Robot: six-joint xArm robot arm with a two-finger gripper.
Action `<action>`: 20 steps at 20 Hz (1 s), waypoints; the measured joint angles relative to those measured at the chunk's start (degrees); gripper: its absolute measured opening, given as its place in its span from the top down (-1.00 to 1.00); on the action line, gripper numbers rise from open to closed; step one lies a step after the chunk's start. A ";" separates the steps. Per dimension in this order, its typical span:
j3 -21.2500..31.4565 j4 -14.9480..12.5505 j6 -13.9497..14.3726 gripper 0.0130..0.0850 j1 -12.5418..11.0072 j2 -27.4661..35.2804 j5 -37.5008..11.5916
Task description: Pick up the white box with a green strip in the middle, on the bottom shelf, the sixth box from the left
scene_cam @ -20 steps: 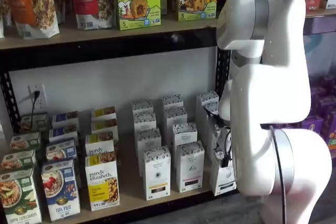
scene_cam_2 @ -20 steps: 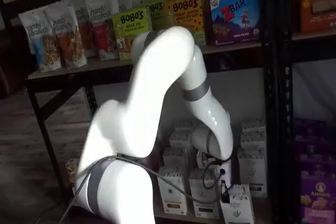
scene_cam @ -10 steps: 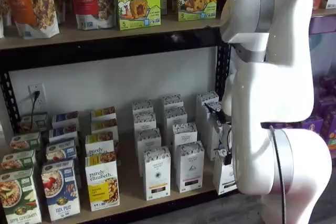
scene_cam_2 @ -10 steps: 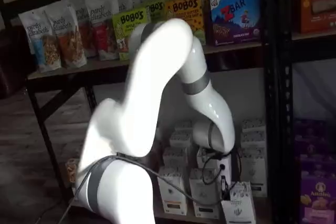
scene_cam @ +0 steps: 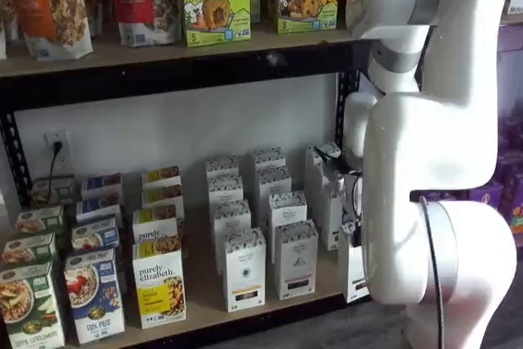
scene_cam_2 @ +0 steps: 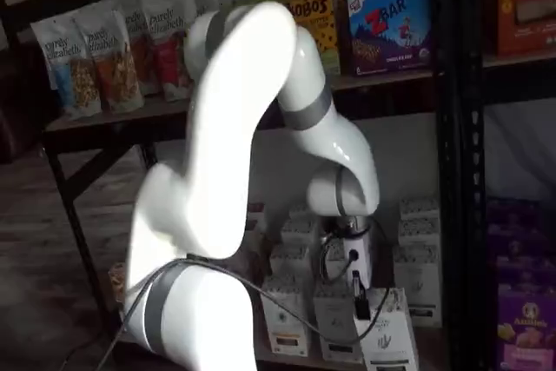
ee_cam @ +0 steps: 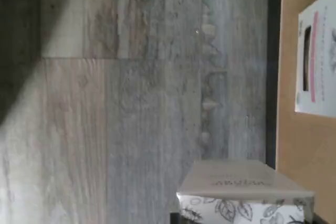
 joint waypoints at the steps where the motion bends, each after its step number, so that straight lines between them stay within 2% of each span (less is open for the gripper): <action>1: 0.90 0.80 -0.38 0.11 0.37 -1.62 1.02; 3: 2.18 1.47 -0.51 0.11 0.87 -3.83 2.31; 14: 9.25 0.61 2.62 0.11 3.41 -16.74 7.14; 20: 10.36 -0.01 3.93 0.11 4.38 -22.20 12.71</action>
